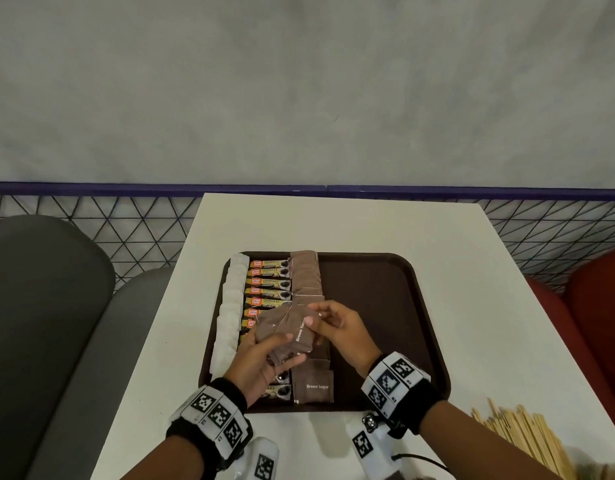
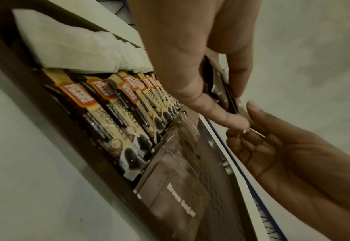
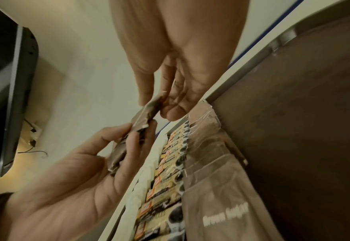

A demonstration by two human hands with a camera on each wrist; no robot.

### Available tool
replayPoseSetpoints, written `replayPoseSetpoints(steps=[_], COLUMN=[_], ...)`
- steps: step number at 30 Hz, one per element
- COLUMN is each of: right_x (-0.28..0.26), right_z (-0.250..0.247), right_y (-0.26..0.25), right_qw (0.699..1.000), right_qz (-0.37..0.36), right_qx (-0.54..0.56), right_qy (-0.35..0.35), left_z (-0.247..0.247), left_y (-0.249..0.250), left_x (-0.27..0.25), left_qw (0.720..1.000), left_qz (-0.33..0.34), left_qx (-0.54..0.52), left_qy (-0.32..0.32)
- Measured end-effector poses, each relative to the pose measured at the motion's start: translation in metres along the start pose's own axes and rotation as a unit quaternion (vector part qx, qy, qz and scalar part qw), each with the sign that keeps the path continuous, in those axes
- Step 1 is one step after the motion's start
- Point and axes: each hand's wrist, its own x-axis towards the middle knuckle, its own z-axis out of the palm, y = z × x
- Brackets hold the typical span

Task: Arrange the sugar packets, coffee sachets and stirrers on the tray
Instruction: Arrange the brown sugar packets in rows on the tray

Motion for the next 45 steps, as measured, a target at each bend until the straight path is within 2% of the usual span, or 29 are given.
replayPoseSetpoints(steps=[5, 8, 13, 28, 30, 33, 36, 45], right_x=[0.022, 0.033, 0.04, 0.056, 0.061, 0.075, 0.096, 0.139], right_z=[-0.017, -0.028, -0.028, -0.035, -0.041, -0.058, -0.077, -0.076], right_y=[-0.004, -0.01, -0.013, -0.022, -0.023, -0.022, -0.014, 0.008], right_qw=[0.998, 0.999, 0.997, 0.994, 0.996, 0.994, 0.981, 0.96], right_qz=[0.007, 0.021, 0.057, 0.075, 0.06, 0.023, 0.032, 0.091], right_qx=[-0.053, -0.022, 0.011, 0.068, 0.068, 0.034, -0.003, -0.105], right_qy=[0.016, 0.016, -0.051, -0.046, -0.011, 0.104, 0.19, 0.245], left_z=[0.001, 0.0, 0.004, 0.013, 0.012, 0.006, -0.003, -0.016], left_y=[0.005, 0.007, 0.011, 0.023, 0.024, 0.024, 0.024, 0.028], left_x=[0.014, 0.022, 0.033, 0.047, 0.047, 0.045, 0.042, 0.038], left_qw=[1.0, 1.0, 1.0, 0.999, 0.999, 0.999, 0.999, 0.998], left_qz=[0.004, 0.011, 0.014, 0.035, 0.037, 0.036, 0.035, 0.03], left_qx=[0.006, 0.007, 0.015, 0.015, 0.017, 0.02, 0.0, -0.042], left_qy=[0.02, 0.025, 0.022, -0.007, -0.005, 0.003, 0.013, 0.018])
